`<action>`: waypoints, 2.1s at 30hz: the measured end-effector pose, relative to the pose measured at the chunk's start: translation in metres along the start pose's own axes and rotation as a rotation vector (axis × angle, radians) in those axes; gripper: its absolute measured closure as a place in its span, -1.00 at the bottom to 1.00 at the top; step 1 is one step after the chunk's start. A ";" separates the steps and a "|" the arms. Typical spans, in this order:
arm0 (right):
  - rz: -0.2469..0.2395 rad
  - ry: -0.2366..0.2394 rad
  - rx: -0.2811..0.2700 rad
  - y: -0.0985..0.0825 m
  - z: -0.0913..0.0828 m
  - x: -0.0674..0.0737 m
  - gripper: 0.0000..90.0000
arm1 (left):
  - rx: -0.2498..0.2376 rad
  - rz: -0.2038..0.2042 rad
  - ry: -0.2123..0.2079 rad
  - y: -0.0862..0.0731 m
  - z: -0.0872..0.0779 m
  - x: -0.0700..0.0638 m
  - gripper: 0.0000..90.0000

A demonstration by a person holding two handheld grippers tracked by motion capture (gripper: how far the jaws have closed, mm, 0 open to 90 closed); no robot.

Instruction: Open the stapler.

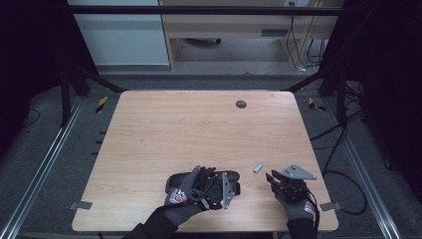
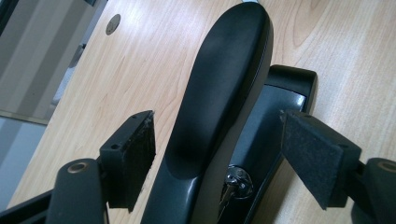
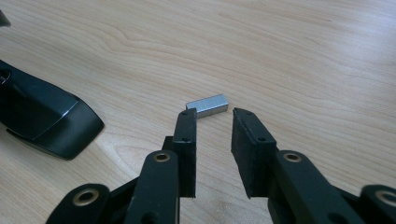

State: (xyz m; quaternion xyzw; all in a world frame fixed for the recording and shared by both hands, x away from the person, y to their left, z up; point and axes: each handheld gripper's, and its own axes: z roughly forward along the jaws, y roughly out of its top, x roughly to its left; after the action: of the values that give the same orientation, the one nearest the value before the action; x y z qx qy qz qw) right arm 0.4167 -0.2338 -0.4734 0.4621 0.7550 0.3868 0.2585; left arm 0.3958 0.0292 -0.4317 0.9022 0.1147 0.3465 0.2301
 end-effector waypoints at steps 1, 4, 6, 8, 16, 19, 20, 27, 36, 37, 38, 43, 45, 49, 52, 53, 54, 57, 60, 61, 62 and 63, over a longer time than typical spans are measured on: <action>0.000 0.000 0.000 0.000 0.000 0.000 0.60 | -0.002 -0.003 0.001 0.001 0.001 -0.001 -0.43; 0.000 0.000 0.000 0.000 0.000 0.000 0.61 | -0.001 0.007 0.007 0.001 0.003 -0.001 -0.42; 0.000 0.001 0.000 0.000 0.000 0.000 0.62 | 0.000 0.009 0.011 0.002 0.003 -0.002 -0.42; -0.001 0.002 0.001 0.000 0.000 0.000 0.63 | 0.002 0.010 0.016 0.002 0.004 -0.002 -0.41; -0.002 0.003 0.003 0.000 0.000 0.000 0.66 | 0.005 0.022 0.030 0.003 0.007 -0.004 -0.38; 0.001 0.008 0.005 0.000 0.000 0.001 0.67 | 0.015 0.033 0.035 0.004 0.008 -0.006 -0.36; 0.001 0.009 0.005 0.000 0.000 0.001 0.68 | 0.012 0.032 0.036 0.004 0.009 -0.006 -0.35; 0.001 0.020 0.011 0.000 0.001 0.003 0.74 | 0.032 0.064 0.062 0.005 0.012 -0.008 -0.28; -0.007 0.042 0.017 0.001 0.002 0.007 0.81 | 0.044 0.098 0.106 0.005 0.014 -0.012 -0.16; -0.018 0.041 0.014 0.001 0.003 0.007 0.82 | 0.046 0.103 0.114 0.005 0.014 -0.012 -0.15; -0.010 0.047 0.018 0.001 0.003 0.008 0.83 | 0.047 0.105 0.118 0.005 0.014 -0.012 -0.13; -0.010 0.061 0.021 0.001 0.004 0.011 0.85 | 0.042 0.108 0.138 0.005 0.015 -0.013 -0.06; -0.012 0.065 0.020 0.001 0.004 0.012 0.86 | 0.040 0.108 0.142 0.005 0.015 -0.013 -0.03; -0.007 0.083 0.020 0.002 0.005 0.017 0.90 | 0.036 0.108 0.149 0.004 0.014 -0.013 0.04; -0.001 0.102 0.020 0.002 0.006 0.021 0.96 | 0.035 0.114 0.150 0.004 0.014 -0.014 0.09; -0.005 0.109 0.021 0.003 0.007 0.023 0.99 | 0.034 0.118 0.151 0.004 0.014 -0.014 0.10; 0.001 0.116 0.023 0.003 0.007 0.025 1.00 | 0.037 0.122 0.152 0.004 0.014 -0.014 0.10; -0.002 0.137 0.023 0.004 0.009 0.031 1.00 | 0.039 0.128 0.158 0.004 0.015 -0.015 0.11; 0.003 0.164 0.017 0.005 0.012 0.036 1.00 | 0.032 0.124 0.161 0.004 0.015 -0.015 0.12; 0.002 0.173 0.013 0.005 0.013 0.037 1.00 | 0.034 0.126 0.162 0.004 0.015 -0.015 0.12; 0.013 0.186 0.013 0.006 0.013 0.039 1.00 | 0.034 0.125 0.162 0.004 0.015 -0.016 0.12; 0.011 0.194 0.006 0.006 0.015 0.040 1.00 | 0.042 0.130 0.162 0.005 0.015 -0.015 0.12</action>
State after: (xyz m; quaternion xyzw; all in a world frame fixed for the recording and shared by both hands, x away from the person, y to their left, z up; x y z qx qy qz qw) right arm 0.4128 -0.1914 -0.4783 0.4275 0.7750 0.4290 0.1805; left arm 0.3950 0.0147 -0.4477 0.8813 0.0814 0.4301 0.1782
